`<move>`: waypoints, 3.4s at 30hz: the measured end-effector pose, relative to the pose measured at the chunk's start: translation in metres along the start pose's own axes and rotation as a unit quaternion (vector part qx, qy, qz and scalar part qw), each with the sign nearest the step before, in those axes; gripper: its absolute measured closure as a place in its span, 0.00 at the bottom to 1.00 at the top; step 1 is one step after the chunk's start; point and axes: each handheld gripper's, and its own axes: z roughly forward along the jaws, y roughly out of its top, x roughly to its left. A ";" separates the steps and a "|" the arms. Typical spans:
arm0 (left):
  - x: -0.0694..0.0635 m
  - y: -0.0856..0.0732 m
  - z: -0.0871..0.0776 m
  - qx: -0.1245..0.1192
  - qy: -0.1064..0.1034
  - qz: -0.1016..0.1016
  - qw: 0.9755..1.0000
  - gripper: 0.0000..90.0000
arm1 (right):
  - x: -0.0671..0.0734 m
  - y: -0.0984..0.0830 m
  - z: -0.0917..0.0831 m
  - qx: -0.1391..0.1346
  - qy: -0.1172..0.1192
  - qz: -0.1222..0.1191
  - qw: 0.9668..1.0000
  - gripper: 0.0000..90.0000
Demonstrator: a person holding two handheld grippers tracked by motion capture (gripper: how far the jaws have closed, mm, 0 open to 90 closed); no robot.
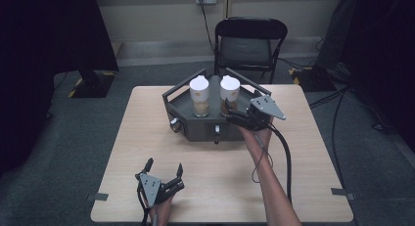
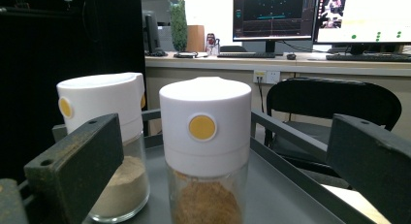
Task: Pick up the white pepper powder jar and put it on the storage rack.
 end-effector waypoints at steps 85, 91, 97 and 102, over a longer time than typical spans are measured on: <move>0.000 0.000 0.000 -0.001 0.000 -0.001 1.000 0.00 | 0.015 -0.116 -0.151 -0.009 -0.078 -0.006 0.997 0.00; 0.000 0.000 0.000 -0.001 0.000 -0.001 1.000 0.00 | 0.016 -0.126 -0.153 -0.006 -0.083 -0.004 0.997 0.00; 0.000 0.000 0.000 -0.001 0.000 -0.001 1.000 0.00 | 0.019 -0.135 -0.155 -0.004 -0.089 -0.006 0.996 0.00; 0.000 0.000 0.000 -0.001 0.000 -0.001 1.000 0.00 | 0.022 -0.142 -0.156 -0.005 -0.096 -0.007 0.995 0.00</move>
